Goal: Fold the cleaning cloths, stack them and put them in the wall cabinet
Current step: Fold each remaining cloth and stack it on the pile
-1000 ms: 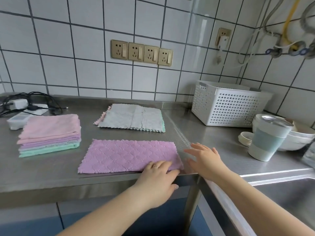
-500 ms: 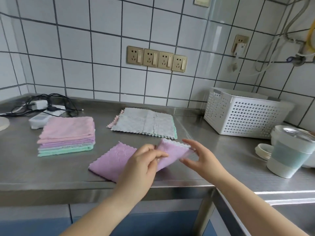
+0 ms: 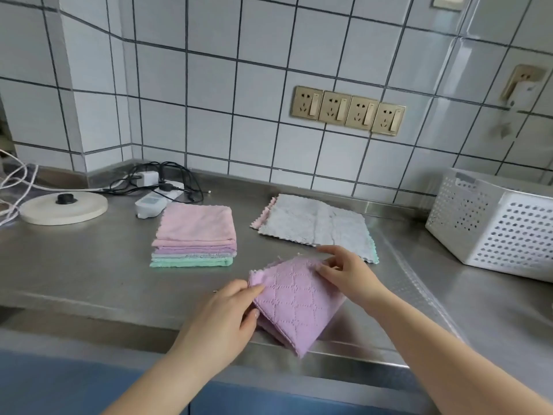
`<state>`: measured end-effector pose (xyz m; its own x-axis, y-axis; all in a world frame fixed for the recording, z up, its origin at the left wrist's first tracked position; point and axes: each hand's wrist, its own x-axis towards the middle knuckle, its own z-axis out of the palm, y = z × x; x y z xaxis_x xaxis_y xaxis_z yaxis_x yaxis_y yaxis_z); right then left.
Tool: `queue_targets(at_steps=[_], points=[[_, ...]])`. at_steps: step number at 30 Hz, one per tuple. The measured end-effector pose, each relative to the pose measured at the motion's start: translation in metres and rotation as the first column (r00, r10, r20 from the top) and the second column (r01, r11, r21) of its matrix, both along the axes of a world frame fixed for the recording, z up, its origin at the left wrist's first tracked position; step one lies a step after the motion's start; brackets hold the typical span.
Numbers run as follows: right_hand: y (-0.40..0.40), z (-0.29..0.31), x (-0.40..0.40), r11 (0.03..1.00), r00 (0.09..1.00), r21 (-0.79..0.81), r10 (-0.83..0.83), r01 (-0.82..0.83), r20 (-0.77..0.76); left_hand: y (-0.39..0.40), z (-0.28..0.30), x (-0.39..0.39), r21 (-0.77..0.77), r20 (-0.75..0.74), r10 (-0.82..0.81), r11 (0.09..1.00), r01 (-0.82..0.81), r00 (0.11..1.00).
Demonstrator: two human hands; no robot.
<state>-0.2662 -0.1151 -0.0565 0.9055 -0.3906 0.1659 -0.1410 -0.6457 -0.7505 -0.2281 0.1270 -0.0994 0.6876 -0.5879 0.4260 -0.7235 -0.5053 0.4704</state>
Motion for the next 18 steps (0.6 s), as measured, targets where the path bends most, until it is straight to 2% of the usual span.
queue_targets(at_steps=[4,8,11,14,16,18], points=[[0.003,-0.005,0.014,0.975,0.995,-0.216,0.024,-0.045,-0.099,0.008,-0.008,0.010,0.088,0.084,0.045,0.995,-0.053,0.995],[0.007,-0.006,0.025,0.948,0.986,-0.305,0.040,-0.088,-0.161,0.011,-0.006,0.019,0.089,0.118,0.062,0.993,-0.073,0.991],[0.009,-0.009,0.030,0.933,0.978,-0.339,0.051,-0.118,-0.202,0.013,-0.007,0.021,0.144,0.144,0.088,0.984,-0.109,0.986],[0.012,-0.008,0.031,0.912,0.970,-0.393,0.018,-0.116,-0.244,0.016,-0.004,0.020,0.109,0.174,0.117,0.984,-0.138,0.978],[0.014,-0.007,0.029,0.855,0.974,-0.513,-0.041,-0.081,-0.222,0.012,0.000,0.021,0.076,0.203,0.090,0.991,-0.107,0.975],[0.026,-0.005,0.024,0.822,0.993,-0.569,-0.046,-0.022,-0.106,0.001,0.011,0.020,0.074,0.207,0.020,0.997,-0.036,0.978]])
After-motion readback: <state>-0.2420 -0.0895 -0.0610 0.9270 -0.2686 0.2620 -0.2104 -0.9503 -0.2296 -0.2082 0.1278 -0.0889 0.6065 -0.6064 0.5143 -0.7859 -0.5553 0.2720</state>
